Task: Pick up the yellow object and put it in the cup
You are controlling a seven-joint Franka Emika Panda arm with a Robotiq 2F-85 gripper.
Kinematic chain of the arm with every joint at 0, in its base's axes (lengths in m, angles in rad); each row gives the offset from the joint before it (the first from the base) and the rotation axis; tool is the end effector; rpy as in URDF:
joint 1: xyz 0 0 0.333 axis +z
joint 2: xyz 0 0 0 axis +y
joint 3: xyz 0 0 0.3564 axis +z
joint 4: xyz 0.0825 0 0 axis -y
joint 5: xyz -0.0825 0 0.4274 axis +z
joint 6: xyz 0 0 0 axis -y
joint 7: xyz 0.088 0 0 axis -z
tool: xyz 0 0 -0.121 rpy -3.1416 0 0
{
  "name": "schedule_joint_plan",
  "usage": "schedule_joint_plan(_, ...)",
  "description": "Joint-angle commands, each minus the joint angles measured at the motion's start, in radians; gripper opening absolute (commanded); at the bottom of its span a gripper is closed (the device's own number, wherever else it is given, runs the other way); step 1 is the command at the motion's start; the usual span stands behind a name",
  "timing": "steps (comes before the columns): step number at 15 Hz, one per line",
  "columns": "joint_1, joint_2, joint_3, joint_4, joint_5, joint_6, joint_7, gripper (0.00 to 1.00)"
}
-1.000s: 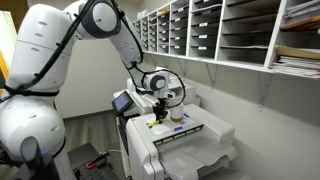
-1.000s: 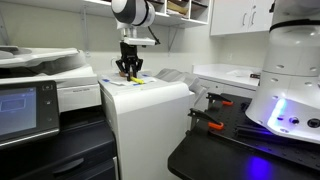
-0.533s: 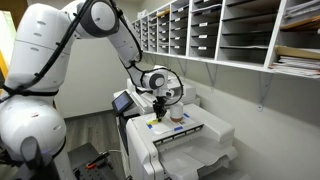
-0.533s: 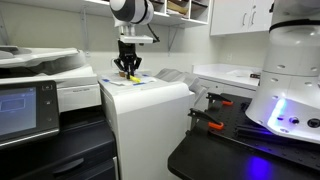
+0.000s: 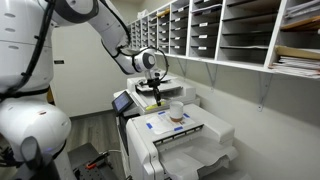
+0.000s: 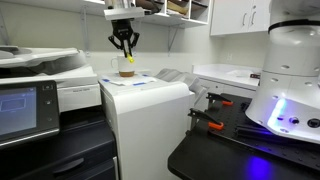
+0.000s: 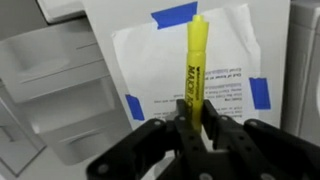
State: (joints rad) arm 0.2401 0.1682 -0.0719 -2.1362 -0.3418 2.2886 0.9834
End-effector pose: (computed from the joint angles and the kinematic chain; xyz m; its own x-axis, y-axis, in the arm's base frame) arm 0.5944 0.0901 0.3251 0.8275 -0.5280 0.1911 -0.5585 -0.8091 0.1828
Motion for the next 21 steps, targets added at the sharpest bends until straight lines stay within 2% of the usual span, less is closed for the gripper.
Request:
schedule_joint_plan(1,-0.005,-0.036,0.020,0.017,-0.161,-0.067,0.256,0.05)
schedule_joint_plan(11,-0.024,0.030,0.046,0.150,-0.593,-0.158,0.913,0.05)
schedule_joint_plan(15,-0.026,0.104,0.044,0.215,-0.761,-0.260,1.128,0.05)
schedule_joint_plan(18,-0.028,0.164,0.056,0.254,-0.834,-0.344,1.218,0.05)
schedule_joint_plan(21,-0.037,0.219,0.075,0.285,-0.828,-0.355,1.200,0.05)
